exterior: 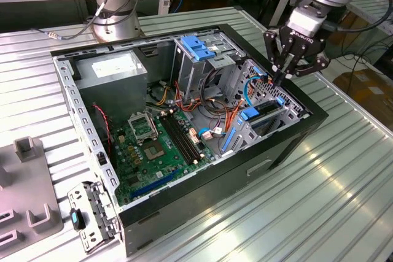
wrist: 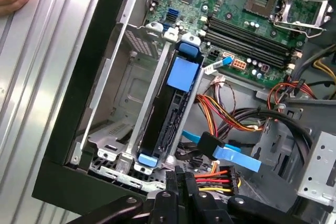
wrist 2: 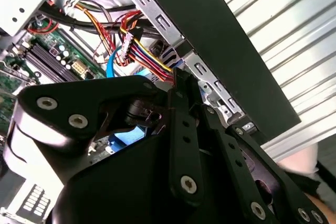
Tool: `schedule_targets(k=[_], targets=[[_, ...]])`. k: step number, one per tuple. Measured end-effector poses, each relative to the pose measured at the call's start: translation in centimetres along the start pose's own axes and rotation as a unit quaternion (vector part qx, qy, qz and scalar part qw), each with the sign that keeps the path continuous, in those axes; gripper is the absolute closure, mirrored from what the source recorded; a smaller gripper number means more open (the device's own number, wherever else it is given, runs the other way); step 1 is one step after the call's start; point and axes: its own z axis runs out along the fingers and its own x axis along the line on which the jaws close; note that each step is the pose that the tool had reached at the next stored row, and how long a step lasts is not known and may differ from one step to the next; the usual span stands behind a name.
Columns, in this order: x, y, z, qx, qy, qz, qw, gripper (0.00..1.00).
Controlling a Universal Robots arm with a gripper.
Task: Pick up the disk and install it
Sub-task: 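Insert the first disk wire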
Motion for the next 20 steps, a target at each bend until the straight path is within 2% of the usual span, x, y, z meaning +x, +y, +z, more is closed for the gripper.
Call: schedule_targets(k=[3, 5, 7, 10, 13, 14, 16, 20], targets=[[0.0, 0.0, 0.01, -0.0007, 0.0003, 0.027, 0.99964, 0.83], [0.0, 0.0, 0.03, -0.0012, 0.0006, 0.046, 0.99894, 0.83], [0.0, 0.0, 0.04, -0.0017, 0.0009, 0.066, 0.99785, 0.83], [-0.02, 0.02, 0.09, -0.0023, 0.0012, 0.092, 0.99577, 0.83], [-0.34, 0.96, 0.15, -0.0024, 0.0014, 0.093, 0.99564, 0.83], [-0.37, 1.07, 0.19, -0.0024, 0.0014, 0.095, 0.99546, 0.83], [-0.45, 1.27, 0.38, -0.0027, 0.0016, 0.104, 0.99454, 0.83], [-0.03, 1.48, 0.6, -0.0028, 0.0016, 0.107, 0.9943, 0.83]])
